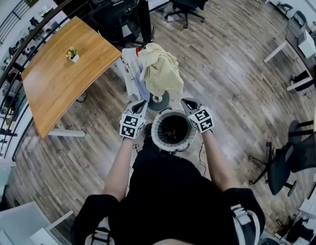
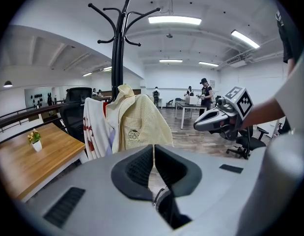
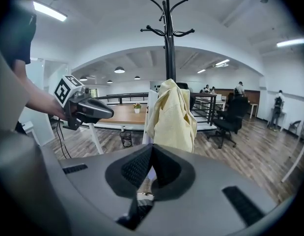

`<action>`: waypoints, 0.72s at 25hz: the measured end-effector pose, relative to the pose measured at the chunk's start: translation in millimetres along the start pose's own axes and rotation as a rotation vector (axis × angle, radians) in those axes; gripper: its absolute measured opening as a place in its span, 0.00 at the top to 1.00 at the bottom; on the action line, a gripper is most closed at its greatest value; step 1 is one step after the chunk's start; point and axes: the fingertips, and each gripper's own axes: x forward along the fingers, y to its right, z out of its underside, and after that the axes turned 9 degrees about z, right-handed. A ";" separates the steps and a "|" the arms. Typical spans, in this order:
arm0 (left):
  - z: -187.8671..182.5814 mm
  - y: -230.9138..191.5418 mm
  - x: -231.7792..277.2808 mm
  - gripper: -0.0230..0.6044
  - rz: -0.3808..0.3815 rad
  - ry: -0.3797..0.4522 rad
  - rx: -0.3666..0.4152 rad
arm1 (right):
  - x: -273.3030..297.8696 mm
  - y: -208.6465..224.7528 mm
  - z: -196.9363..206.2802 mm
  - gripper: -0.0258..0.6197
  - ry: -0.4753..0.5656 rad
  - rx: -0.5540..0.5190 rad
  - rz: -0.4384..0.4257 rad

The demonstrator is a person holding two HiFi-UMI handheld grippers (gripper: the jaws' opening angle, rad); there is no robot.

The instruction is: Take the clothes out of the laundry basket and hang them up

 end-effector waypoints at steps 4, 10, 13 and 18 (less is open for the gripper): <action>4.8 -0.5 -5.2 0.92 -0.011 -0.003 -0.003 | -0.1 -4.4 -0.6 0.95 0.007 0.005 -0.007; 4.9 -8.7 -8.4 0.92 -0.016 0.003 -0.004 | 4.4 -6.1 -6.7 0.95 0.017 0.007 0.001; 3.6 -10.5 -8.0 0.92 -0.010 0.004 0.001 | 4.7 -5.5 -8.4 0.95 0.020 0.015 0.010; 1.7 -14.1 -7.1 0.92 -0.008 0.007 0.001 | 5.8 -5.3 -10.1 0.95 0.022 0.022 0.014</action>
